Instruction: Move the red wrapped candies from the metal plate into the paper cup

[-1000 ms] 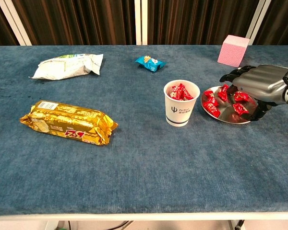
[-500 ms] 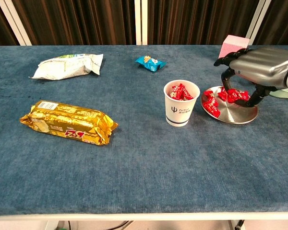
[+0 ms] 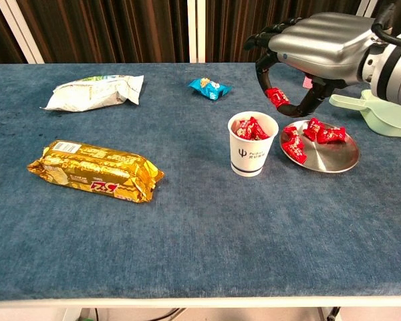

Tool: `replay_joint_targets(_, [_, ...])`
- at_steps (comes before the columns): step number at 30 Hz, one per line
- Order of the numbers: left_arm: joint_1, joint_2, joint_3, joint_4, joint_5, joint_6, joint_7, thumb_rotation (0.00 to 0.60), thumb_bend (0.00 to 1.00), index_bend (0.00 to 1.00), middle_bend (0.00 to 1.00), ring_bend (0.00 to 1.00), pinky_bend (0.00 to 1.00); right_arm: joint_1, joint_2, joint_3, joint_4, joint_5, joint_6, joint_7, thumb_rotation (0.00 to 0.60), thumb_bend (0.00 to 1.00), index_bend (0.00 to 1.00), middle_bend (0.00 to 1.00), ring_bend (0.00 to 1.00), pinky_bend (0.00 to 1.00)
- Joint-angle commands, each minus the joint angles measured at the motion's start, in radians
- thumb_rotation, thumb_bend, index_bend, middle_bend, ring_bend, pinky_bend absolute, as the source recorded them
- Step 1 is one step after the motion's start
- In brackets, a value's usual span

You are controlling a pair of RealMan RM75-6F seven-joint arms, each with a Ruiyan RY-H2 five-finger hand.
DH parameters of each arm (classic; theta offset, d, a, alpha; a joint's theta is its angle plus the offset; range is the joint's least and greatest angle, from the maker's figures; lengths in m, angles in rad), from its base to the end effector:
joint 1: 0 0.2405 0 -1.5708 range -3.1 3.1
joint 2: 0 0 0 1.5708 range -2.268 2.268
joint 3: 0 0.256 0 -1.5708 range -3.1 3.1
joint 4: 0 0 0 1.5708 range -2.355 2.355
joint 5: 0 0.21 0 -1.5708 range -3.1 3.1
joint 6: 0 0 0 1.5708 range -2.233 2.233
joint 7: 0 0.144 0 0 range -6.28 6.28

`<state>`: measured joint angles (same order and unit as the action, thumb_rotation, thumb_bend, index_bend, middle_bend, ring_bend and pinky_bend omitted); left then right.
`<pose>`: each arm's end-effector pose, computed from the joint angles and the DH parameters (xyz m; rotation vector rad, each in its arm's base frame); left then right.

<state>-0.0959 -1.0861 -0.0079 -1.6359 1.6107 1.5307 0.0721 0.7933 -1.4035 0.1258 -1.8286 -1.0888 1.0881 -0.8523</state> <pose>-0.2933 0.1743 0.1614 -1.5057 -0.7829 -0.9142 -0.0937 -0.3056 0.0183 2.0190 -0.4779 0.8071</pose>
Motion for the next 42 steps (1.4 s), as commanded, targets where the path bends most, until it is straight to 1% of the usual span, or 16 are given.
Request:
replay_joint_targets(1, [0.000,0.000,0.001,0.001,0.001,0.001,-0.001,0.600,0.18,0.18,0.15,0.06,0.20,0.011,-0.018,-0.004,-0.003,-0.007,-0.005,-0.010,0.600,0.38,0.55,0.04,0.00,0.00])
replay_joint_targets(6, [0.001,0.001,0.000,0.002,0.000,0.003,-0.003,0.600,0.18,0.18,0.15,0.06,0.20,0.017,-0.042,-0.019,0.003,-0.024,-0.006,-0.013,0.600,0.38,0.55,0.04,0.00,0.00])
replay_joint_targets(9, [0.001,0.001,0.001,0.003,0.000,0.001,-0.004,0.600,0.18,0.18,0.15,0.06,0.20,0.019,-0.058,-0.025,0.016,-0.035,-0.006,-0.009,0.600,0.38,0.50,0.04,0.00,0.00])
replay_joint_targets(12, [0.001,0.001,-0.001,0.002,-0.004,-0.001,-0.003,0.600,0.18,0.18,0.15,0.06,0.20,0.021,-0.069,-0.033,0.028,-0.048,-0.011,-0.001,0.600,0.37,0.41,0.04,0.00,0.00])
replay_joint_targets(14, [0.002,0.000,-0.001,0.002,-0.001,0.002,-0.002,0.600,0.18,0.18,0.15,0.06,0.20,0.022,-0.073,-0.036,0.034,-0.056,-0.013,0.004,0.600,0.36,0.30,0.04,0.00,0.00])
replay_joint_targets(17, [0.003,0.000,0.000,0.002,0.001,0.005,-0.003,0.600,0.18,0.18,0.15,0.06,0.20,0.019,-0.074,-0.040,0.040,-0.071,-0.011,0.016,0.600,0.36,0.21,0.03,0.00,0.00])
replay_joint_targets(22, [0.003,0.001,0.000,0.003,0.002,0.005,-0.005,0.600,0.18,0.18,0.15,0.06,0.20,0.000,-0.054,-0.046,0.034,-0.106,0.016,0.045,0.600,0.36,0.20,0.03,0.00,0.00])
replay_joint_targets(25, [0.005,0.002,0.001,0.002,0.003,0.009,-0.006,0.600,0.18,0.18,0.15,0.06,0.20,-0.021,-0.030,-0.040,0.040,-0.116,0.041,0.082,0.600,0.36,0.20,0.03,0.00,0.00])
replay_joint_targets(28, [0.005,0.002,0.002,0.002,0.007,0.010,-0.006,0.600,0.18,0.18,0.15,0.06,0.20,-0.038,-0.008,-0.030,0.065,-0.083,0.044,0.112,0.600,0.36,0.22,0.03,0.00,0.00])
replay_joint_targets(32, [0.006,0.001,0.003,0.001,0.009,0.012,-0.002,0.600,0.18,0.18,0.15,0.06,0.20,-0.051,0.001,-0.028,0.120,-0.019,0.018,0.134,0.600,0.36,0.27,0.03,0.00,0.00])
replay_joint_targets(36, [0.005,0.000,0.003,-0.001,0.007,0.007,0.004,0.600,0.18,0.18,0.15,0.06,0.20,-0.053,-0.014,-0.030,0.172,0.013,-0.011,0.155,0.600,0.36,0.28,0.03,0.00,0.00])
replay_joint_targets(42, [0.001,-0.002,0.000,-0.002,0.000,-0.001,0.007,0.600,0.18,0.18,0.15,0.06,0.20,-0.051,-0.047,-0.042,0.234,0.022,-0.043,0.167,0.600,0.36,0.28,0.03,0.00,0.00])
